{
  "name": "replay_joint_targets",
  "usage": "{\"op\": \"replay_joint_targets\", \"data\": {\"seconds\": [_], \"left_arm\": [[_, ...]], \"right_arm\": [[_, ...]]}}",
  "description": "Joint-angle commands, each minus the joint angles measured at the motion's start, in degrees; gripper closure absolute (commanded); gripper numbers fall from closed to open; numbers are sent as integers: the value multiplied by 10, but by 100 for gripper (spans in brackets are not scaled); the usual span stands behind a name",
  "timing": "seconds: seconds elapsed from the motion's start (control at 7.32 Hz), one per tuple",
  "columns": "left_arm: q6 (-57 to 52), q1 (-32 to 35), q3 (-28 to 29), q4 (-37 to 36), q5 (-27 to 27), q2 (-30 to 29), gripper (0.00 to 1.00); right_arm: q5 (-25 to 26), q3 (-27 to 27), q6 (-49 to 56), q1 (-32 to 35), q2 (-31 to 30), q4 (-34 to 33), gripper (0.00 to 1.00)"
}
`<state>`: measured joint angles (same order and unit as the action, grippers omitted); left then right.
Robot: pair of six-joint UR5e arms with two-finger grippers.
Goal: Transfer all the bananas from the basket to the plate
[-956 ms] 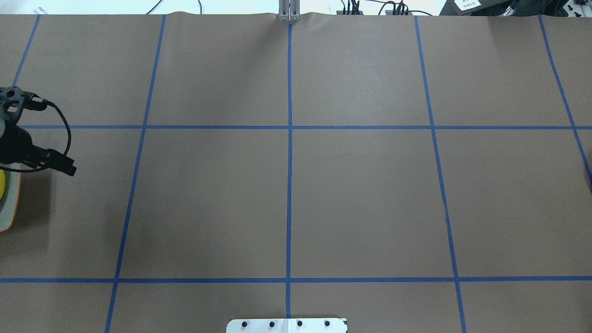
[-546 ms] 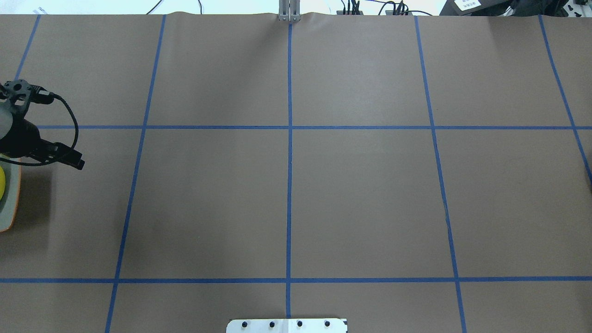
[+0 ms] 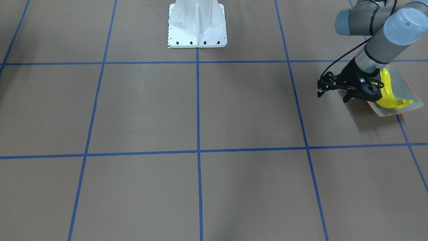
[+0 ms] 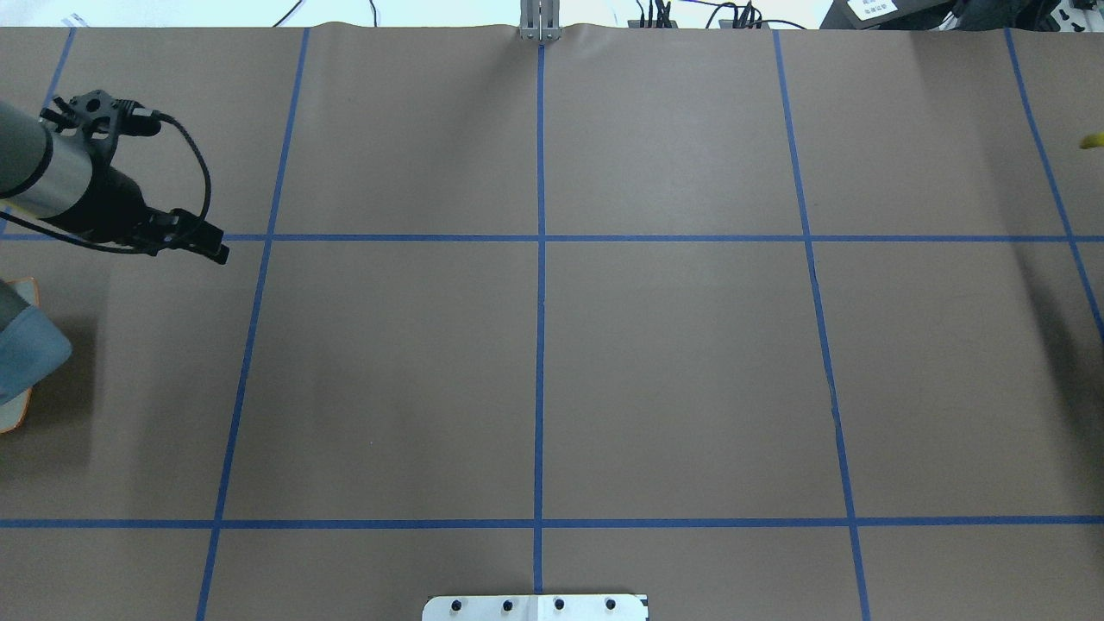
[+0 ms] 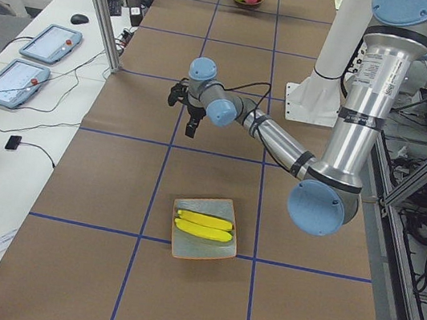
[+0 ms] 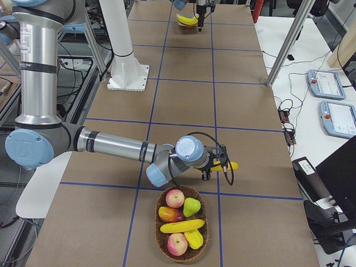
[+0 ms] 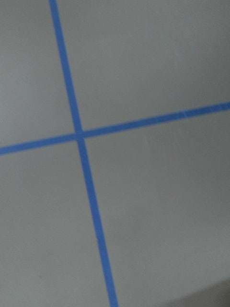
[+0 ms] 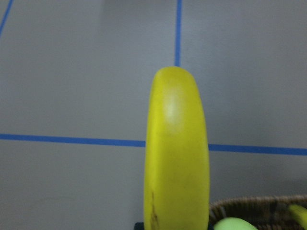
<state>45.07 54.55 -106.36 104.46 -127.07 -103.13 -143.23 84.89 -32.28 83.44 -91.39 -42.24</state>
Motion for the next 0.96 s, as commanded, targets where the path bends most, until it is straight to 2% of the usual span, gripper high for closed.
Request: {"op": "replay_joint_targets", "data": {"seconds": [0.0,0.14,0.27,0.41,0.55,0.82], "left_arm": [[104,-8,19,2,-25,-78,1],[135,-20,35,23,-27,-107,1],[212,-45,78,91,-27,-154,1],[290,-73,115,172,-22,-185,1],[348,-83,144,220,-21,-222,1],[377,-96,163,227,-20,-290,1]], "right_arm": [[10,5,-143,-113,121,7,100],[25,16,-182,-149,158,5,100],[40,26,-260,-190,189,5,100],[71,54,-326,-232,204,4,100],[110,89,-375,-278,205,1,100],[147,106,-448,-332,234,1,100]]}}
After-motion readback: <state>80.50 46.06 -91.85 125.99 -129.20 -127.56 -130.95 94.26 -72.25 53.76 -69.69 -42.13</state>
